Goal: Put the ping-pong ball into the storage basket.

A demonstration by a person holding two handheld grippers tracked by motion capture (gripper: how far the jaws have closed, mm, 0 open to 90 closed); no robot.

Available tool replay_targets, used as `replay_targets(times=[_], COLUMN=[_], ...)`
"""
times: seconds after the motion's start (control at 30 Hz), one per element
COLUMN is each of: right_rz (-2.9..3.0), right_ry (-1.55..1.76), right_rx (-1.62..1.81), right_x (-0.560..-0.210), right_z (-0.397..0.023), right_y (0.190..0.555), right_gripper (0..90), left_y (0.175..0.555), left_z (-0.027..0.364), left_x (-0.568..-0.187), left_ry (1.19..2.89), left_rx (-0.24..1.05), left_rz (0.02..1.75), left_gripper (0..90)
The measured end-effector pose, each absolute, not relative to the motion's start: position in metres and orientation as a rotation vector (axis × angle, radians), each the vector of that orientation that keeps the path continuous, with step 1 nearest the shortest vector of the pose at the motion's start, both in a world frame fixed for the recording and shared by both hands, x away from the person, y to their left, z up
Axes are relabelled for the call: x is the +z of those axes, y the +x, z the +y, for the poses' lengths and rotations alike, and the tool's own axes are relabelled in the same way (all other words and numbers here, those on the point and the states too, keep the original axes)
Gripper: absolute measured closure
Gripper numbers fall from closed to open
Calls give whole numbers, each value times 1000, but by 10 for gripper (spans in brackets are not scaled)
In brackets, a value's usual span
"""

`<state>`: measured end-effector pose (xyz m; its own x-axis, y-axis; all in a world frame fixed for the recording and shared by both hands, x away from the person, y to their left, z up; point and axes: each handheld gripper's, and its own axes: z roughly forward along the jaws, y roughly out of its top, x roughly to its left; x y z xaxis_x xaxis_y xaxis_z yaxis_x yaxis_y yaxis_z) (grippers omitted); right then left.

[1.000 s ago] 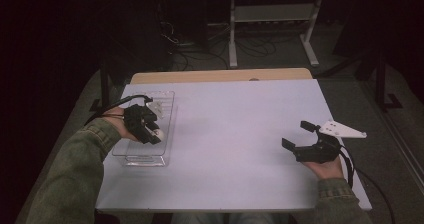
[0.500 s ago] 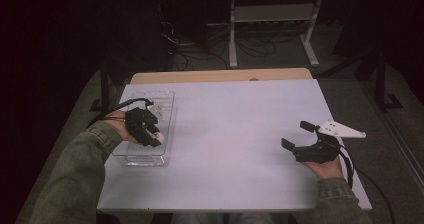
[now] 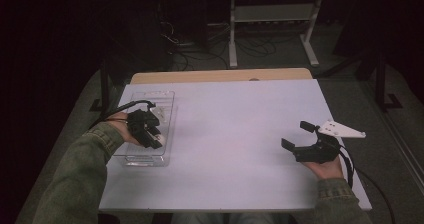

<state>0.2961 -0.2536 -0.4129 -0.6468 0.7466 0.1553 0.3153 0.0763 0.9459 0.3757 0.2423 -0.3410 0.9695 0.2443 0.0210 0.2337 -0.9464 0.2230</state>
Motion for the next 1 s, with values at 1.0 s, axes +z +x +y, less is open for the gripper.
replay_targets(times=[1.0], right_rz=[2009], right_ry=[1055], right_rx=[1585], right_x=[-415], right_z=[-252], right_y=[297], right_gripper=[0], left_y=[381], left_z=[247], left_x=[-370], left_ry=[2899], left_rx=[21], left_rz=[405], left_gripper=[505])
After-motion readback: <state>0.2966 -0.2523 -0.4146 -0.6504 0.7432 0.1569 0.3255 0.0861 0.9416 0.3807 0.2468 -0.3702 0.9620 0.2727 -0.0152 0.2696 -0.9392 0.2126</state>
